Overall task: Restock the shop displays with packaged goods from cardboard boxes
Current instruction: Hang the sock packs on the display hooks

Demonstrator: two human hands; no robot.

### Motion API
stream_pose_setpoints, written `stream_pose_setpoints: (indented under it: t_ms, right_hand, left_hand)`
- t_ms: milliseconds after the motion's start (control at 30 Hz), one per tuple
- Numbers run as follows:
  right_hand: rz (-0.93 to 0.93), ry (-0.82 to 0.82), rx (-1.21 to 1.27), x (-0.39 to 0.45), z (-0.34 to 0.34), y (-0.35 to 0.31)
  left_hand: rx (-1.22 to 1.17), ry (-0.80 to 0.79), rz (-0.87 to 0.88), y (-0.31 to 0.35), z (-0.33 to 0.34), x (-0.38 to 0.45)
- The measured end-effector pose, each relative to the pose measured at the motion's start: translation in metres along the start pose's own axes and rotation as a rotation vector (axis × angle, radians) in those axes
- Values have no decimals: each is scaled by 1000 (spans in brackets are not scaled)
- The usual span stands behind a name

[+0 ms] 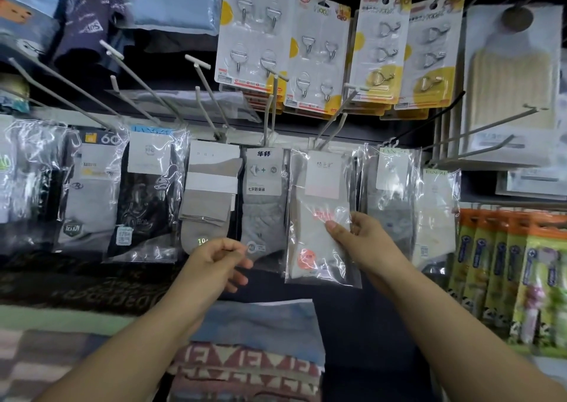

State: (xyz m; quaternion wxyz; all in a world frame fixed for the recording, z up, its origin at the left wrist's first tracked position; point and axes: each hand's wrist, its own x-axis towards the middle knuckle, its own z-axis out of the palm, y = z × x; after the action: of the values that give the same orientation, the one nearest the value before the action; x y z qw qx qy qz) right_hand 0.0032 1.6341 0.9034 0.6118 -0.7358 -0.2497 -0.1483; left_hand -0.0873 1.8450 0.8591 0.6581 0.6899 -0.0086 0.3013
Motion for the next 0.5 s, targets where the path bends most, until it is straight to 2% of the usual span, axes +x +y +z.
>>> stream_pose_setpoints:
  t_ms: [133,233,300,400,500]
  right_hand:
    - [67,76,-68,-16,3,12]
    - [-85,347,-349,-48,8,17]
    - [-264,426,-333,-72,15,20]
    - [-381,293,-244,-100,31,25]
    - [-318,32,-150,-125,55,31]
  left_hand:
    - [10,3,-12,-6,-2,-4]
    - [25,-1,-13,-15,-9,-8]
    - [43,1,15,-21,-14,-15]
    - [130,24,103,-30,-26,-31]
    - [218,70,150,-44,-45,-59]
